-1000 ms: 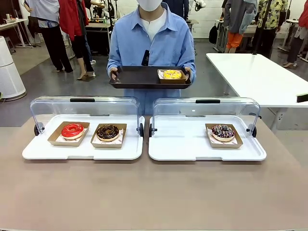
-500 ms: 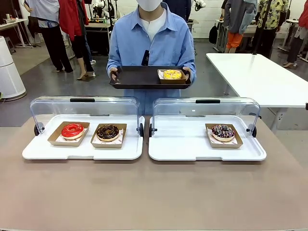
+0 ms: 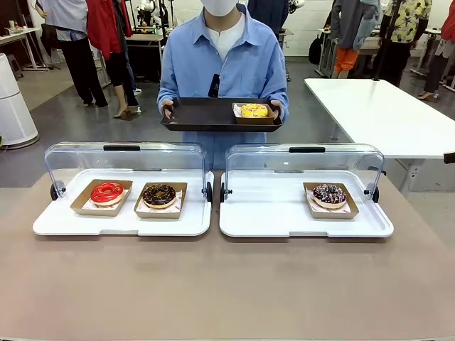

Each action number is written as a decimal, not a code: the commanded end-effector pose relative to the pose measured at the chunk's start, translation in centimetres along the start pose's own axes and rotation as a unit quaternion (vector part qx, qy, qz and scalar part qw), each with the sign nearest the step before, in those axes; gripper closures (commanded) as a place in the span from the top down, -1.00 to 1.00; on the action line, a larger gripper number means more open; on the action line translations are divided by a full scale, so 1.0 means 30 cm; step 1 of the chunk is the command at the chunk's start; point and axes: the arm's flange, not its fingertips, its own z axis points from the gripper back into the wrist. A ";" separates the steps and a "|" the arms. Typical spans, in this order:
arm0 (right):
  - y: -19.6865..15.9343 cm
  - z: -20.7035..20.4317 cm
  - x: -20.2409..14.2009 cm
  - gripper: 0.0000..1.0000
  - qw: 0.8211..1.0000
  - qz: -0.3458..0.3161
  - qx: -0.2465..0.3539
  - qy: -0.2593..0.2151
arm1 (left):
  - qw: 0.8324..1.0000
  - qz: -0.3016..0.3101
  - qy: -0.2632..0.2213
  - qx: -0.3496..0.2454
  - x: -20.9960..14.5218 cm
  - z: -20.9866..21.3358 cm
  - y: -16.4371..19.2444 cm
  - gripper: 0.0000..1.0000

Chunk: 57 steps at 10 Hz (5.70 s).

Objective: Provide the desired donut to the person.
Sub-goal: Pick up and lift the Paper togo box containing the Donut pointed at by the person.

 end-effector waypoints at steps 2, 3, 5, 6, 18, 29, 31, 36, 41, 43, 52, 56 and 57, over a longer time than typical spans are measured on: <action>0.017 0.013 -0.006 1.00 1.000 0.014 0.008 -0.011 | 1.000 -0.008 -0.013 0.001 0.001 0.002 0.002 1.00; 0.017 0.013 -0.006 1.00 1.000 0.014 0.008 -0.011 | 1.000 -0.008 -0.013 0.001 0.001 0.002 0.002 1.00; 0.017 0.013 -0.006 1.00 1.000 0.014 0.008 -0.011 | 1.000 -0.008 -0.013 0.001 0.001 0.002 0.002 1.00; 0.017 0.013 -0.006 1.00 1.000 0.014 0.008 -0.011 | 1.000 -0.008 -0.013 0.001 0.001 0.002 0.002 1.00; 0.017 0.013 -0.006 1.00 1.000 0.014 0.008 -0.011 | 1.000 -0.008 -0.013 0.001 0.001 0.002 0.002 1.00; 0.017 0.013 -0.006 1.00 1.000 0.014 0.008 -0.011 | 0.951 -0.099 0.292 0.022 0.404 -0.433 -0.066 1.00; 0.017 0.013 -0.006 1.00 1.000 0.014 0.008 -0.011 | 0.926 -0.090 0.365 0.006 0.446 -0.641 -0.053 1.00; 0.017 0.013 -0.006 1.00 1.000 0.014 0.008 -0.011 | 0.895 -0.119 0.429 0.013 0.405 -1.016 -0.046 1.00; 0.017 0.013 -0.006 1.00 1.000 0.014 0.008 -0.011 | 0.895 -0.131 0.427 0.001 0.369 -1.045 -0.046 1.00; 0.017 0.013 -0.006 1.00 1.000 0.014 0.008 -0.011 | 0.895 -0.131 0.427 0.001 0.369 -1.045 -0.046 1.00; 0.017 0.013 -0.006 1.00 1.000 0.014 0.008 -0.011 | 0.840 -0.229 0.491 -0.009 0.300 -1.214 -0.051 1.00; 0.017 0.013 -0.006 1.00 1.000 0.014 0.008 -0.011 | 0.827 -0.228 0.514 0.010 0.232 -1.255 0.018 1.00; 0.017 0.013 -0.006 1.00 1.000 0.014 0.008 -0.011 | 0.828 -0.225 0.514 0.010 0.216 -1.266 0.034 1.00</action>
